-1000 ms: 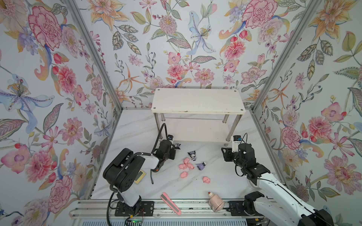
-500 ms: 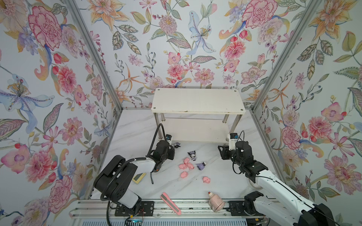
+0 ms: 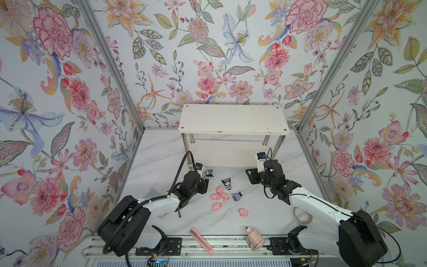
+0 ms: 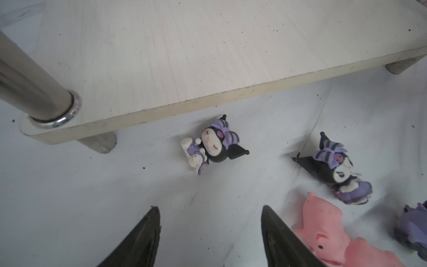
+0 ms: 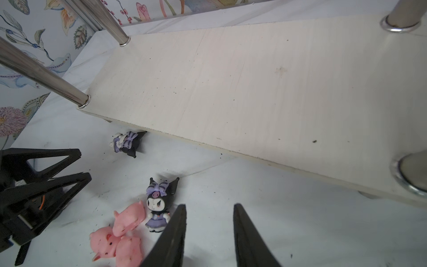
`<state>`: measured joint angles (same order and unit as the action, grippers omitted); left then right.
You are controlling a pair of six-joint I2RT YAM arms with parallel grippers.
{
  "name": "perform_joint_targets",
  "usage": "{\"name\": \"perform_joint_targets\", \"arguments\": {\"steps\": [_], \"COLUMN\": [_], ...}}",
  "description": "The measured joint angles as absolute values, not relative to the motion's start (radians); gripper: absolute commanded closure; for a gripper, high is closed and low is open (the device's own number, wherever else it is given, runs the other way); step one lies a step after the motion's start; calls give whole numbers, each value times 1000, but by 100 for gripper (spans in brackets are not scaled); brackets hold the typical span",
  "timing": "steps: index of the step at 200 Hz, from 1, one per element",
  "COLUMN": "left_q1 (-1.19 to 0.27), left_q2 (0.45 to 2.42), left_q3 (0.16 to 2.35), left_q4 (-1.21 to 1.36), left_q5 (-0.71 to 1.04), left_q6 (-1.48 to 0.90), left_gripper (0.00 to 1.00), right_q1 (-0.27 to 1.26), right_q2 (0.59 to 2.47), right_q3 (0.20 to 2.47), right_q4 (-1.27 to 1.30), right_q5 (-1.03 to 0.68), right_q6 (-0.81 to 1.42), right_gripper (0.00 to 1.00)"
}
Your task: Place and organize the plastic toys onto the shelf
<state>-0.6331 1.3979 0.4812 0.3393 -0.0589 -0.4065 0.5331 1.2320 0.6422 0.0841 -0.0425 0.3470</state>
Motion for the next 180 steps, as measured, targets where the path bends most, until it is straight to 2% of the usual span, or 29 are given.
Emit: {"name": "perform_joint_targets", "arguments": {"steps": [57,135,165,180], "left_q1": [-587,-574,-574,-574], "left_q2": [1544,1716,1736,1745], "left_q3": [576,673,687,696], "left_q4": [362,400,421,432], "left_q5": [-59,-25,-3,8], "left_q6": [-370,-355,-356,-358], "left_gripper": [18,19,24,34], "right_q1": [566,566,566,566], "right_q2": [1259,1245,1246,1246], "right_q3": [685,685,685,685], "right_q4": [84,64,64,64], "right_q5": [-36,-6,-6,-6], "right_q6": [327,309,303,302], "right_gripper": [61,60,59,59]}}
